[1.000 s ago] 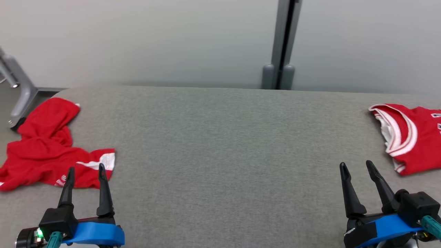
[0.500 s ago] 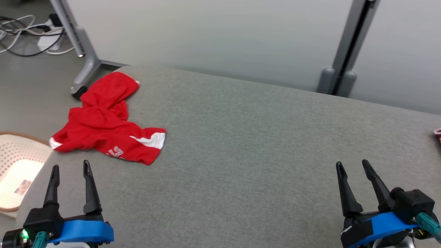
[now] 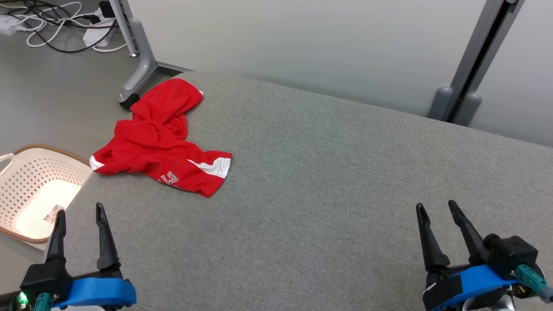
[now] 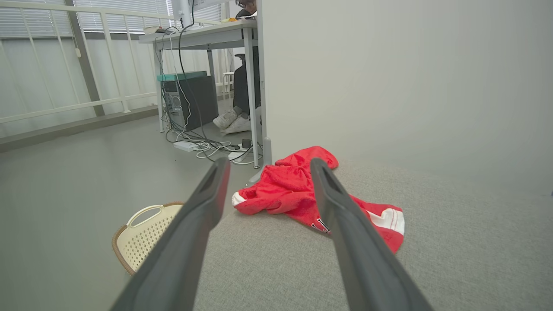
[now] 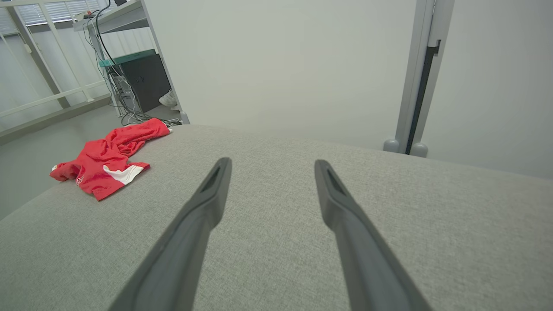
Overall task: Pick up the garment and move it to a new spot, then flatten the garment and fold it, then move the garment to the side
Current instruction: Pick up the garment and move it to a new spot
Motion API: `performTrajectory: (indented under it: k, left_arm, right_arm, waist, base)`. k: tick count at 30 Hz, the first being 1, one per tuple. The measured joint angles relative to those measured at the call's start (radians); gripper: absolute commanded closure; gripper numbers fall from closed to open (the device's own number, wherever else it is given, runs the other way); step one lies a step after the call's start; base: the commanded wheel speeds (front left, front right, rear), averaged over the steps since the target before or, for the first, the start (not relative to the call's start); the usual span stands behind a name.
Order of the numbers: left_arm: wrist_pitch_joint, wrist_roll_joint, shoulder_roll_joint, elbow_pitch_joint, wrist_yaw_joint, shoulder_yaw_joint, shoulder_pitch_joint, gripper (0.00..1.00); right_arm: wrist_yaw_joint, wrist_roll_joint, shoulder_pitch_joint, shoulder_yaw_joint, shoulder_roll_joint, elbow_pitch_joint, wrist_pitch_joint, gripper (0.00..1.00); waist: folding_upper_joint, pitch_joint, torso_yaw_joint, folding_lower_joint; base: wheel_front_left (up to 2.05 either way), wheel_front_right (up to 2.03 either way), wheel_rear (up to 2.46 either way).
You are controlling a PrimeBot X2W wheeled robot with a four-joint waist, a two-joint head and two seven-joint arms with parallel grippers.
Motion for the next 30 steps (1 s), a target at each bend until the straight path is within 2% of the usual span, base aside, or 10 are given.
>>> performTrajectory:
  k: [6,15,25,30]
  left_arm:
    - [0.0,-0.018,0.011,0.001,0.009,0.016,-0.005,0.0]
    - [0.004,-0.063,0.104,0.028,0.008,0.088,-0.197,0.0]
    - [0.019,-0.113,0.225,0.199,-0.017,0.134,-0.495,0.0]
    - [0.05,-0.136,0.285,0.334,-0.05,0.141,-0.622,0.0]
  right_arm:
    - [0.0,-0.008,-0.009,0.008,0.0,-0.005,0.005,0.0]
    - [0.0,-0.063,-0.043,-0.005,-0.001,-0.074,0.042,0.0]
    - [0.0,-0.117,-0.104,-0.103,-0.063,-0.227,0.1,0.0]
    - [0.0,-0.134,-0.118,-0.138,-0.085,-0.313,0.129,0.0]
  waist:
    - [0.0,0.012,-0.027,0.0]
    - [0.0,0.109,-0.109,0.0]
    - [0.0,0.323,-0.212,0.0001]
    - [0.0,0.424,-0.244,0.0002]
  base:
    - [0.0,0.0,0.0]
    - [0.0,0.0,0.0]
    - [0.0,0.0,0.0]
    - [0.0,0.0,0.0]
